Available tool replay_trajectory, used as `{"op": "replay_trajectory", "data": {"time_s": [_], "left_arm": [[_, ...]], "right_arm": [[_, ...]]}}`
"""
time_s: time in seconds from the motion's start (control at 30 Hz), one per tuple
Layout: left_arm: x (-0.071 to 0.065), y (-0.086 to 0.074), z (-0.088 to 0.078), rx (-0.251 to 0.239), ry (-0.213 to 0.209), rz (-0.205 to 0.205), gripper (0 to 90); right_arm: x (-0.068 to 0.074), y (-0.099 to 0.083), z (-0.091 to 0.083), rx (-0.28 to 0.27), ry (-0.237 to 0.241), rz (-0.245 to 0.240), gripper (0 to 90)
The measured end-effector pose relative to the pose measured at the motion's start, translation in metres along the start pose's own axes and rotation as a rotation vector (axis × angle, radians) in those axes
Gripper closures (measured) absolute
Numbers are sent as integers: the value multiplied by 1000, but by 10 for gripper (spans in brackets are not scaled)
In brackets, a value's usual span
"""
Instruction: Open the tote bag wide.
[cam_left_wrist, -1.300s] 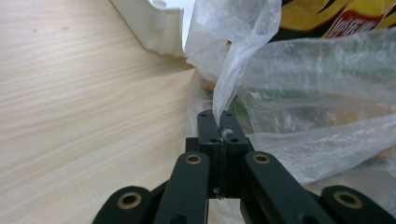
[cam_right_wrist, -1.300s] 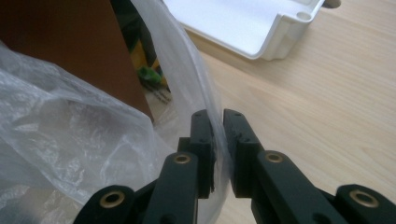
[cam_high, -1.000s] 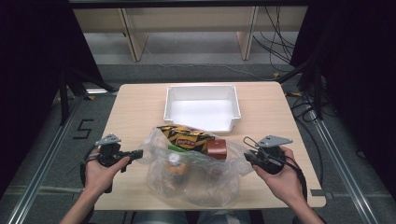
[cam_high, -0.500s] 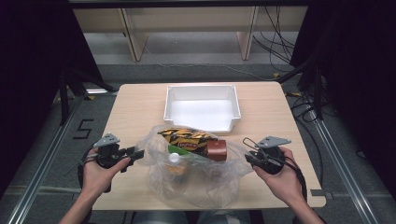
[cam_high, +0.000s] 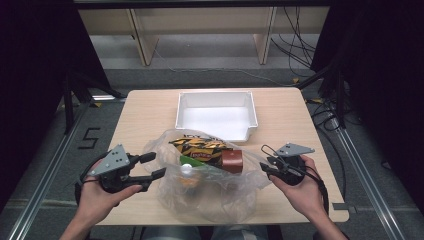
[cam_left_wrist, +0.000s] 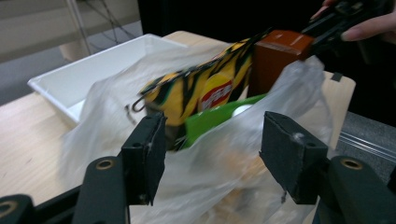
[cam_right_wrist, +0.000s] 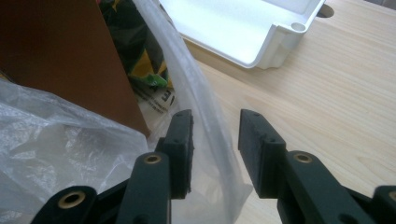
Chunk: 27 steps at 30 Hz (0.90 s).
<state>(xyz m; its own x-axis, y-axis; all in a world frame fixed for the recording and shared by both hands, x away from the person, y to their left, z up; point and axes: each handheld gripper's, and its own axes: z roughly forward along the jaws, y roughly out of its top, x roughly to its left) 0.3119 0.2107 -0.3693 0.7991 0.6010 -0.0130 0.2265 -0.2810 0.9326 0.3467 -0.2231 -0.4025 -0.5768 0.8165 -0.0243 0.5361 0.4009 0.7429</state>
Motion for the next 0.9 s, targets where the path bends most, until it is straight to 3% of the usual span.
{"op": "replay_trajectory", "data": {"time_s": [0.07, 0.13, 0.23, 0.3, 0.33, 0.37, 0.4, 0.5, 0.6, 0.63, 0.73, 0.83, 0.87, 0.9], "left_arm": [[-4, 2, 8, 21, -17, 50, 398], [-4, 1, 14, 29, -26, 63, 397], [-1, -2, 26, 56, -44, 92, 396], [-1, -4, 32, 77, -66, 107, 402], [-1, -5, 35, 88, -68, 117, 408], [-1, -5, 37, 96, -73, 129, 433], [-1, -6, 38, 107, -78, 132, 481], [-1, -8, 40, 129, -86, 192, 574], [-2, -10, 39, 143, -90, 192, 668], [-2, -10, 39, 146, -95, 192, 689], [-3, -13, 37, 161, -91, 204, 743], [-2, -16, 37, 180, -109, 220, 774], [-3, -19, 36, 195, -110, 205, 785], [-3, -23, 37, 204, -119, 197, 805]], "right_arm": [[1, 0, -1, -2, -1, 15, 649], [-1, 0, 0, -12, -2, -13, 647], [0, 2, -2, -1, 7, 18, 645], [-3, 0, -2, -4, 2, -18, 644], [0, 0, -2, 0, -5, 15, 643], [-5, 0, -1, -1, 3, -30, 644], [-2, -1, -1, 4, -3, 3, 645], [-4, -1, 0, -7, -3, 2, 714], [-1, 0, -1, 21, 6, 33, 771], [-4, -1, 1, 10, 9, -5, 779], [-5, -2, 2, 23, 12, -21, 793], [-3, -2, 2, 27, 9, 14, 804], [-4, -3, 4, 21, 8, -4, 813], [-3, -4, 3, 57, 3, 4, 826]]}}
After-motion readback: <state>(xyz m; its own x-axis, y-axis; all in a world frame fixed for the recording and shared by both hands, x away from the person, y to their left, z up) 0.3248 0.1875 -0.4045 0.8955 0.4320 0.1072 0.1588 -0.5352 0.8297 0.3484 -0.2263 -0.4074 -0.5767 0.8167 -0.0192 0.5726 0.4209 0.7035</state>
